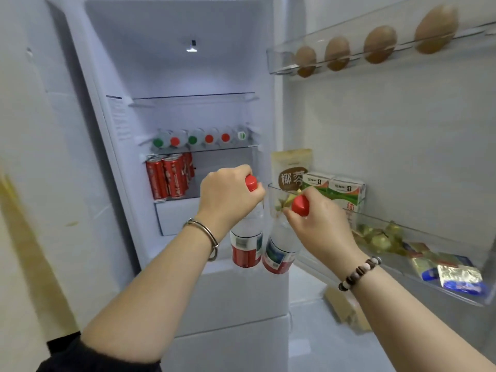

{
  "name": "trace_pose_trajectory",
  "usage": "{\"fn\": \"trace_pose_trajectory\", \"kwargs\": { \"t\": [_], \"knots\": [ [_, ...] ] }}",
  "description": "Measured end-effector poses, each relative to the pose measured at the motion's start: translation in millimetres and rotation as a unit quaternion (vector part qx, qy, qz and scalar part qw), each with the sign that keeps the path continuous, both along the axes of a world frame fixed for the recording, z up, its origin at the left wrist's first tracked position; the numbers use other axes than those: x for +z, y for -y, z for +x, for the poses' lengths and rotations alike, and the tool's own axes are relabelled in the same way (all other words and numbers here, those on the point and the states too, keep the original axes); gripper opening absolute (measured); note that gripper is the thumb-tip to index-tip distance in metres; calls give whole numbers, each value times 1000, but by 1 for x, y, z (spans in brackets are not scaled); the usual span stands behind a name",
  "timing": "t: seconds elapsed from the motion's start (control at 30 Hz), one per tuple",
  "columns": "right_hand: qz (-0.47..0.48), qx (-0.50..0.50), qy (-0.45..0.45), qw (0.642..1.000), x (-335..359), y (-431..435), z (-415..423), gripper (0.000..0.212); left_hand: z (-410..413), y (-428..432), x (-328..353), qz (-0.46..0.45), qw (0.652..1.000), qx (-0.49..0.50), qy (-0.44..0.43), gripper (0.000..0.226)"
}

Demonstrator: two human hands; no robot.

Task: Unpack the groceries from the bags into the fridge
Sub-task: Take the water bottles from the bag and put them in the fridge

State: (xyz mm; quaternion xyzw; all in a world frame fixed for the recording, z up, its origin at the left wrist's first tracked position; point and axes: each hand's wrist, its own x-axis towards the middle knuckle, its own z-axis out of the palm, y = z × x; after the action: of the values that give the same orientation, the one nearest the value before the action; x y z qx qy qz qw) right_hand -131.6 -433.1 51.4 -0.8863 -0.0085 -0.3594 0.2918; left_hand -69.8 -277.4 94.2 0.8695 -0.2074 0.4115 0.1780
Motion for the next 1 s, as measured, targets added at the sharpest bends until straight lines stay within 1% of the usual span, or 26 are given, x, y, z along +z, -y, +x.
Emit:
{"fn": "trace_pose_trajectory", "kwargs": {
  "t": [0.17, 0.33, 0.4, 0.5, 0.57, 0.7, 0.83, 0.97, 1.0],
  "knots": [
    [21, 13, 47, 999, 5, -35, 68, 25, 76, -34, 11, -22, 990, -22, 139, 24],
    [2, 17, 76, 997, 6, -79, 142, 22, 165, -69, 10, -51, 977, -65, 195, 25],
    [7, 8, 84, 996, 6, -92, 173, 22, 198, -79, 6, -45, 972, -80, 217, 24],
    [12, -12, 122, 992, 2, -104, 216, 22, 248, -95, -3, -25, 964, -96, 246, 24],
    [19, -31, 145, 989, -3, -109, 240, 18, 279, -105, -13, -11, 963, -105, 250, 24],
    [47, -42, 164, 984, -16, -112, 283, 18, 328, -117, -40, 2, 964, -109, 244, 23],
    [67, -43, 147, 986, -30, -111, 316, 18, 354, -118, -57, 13, 962, -101, 255, 22],
    [80, -47, 148, 985, -46, -111, 344, 32, 374, -109, -69, 63, 966, -74, 240, 20],
    [89, -47, 152, 983, -49, -111, 350, 32, 379, -107, -74, 75, 968, -70, 229, 18]
  ]
}}
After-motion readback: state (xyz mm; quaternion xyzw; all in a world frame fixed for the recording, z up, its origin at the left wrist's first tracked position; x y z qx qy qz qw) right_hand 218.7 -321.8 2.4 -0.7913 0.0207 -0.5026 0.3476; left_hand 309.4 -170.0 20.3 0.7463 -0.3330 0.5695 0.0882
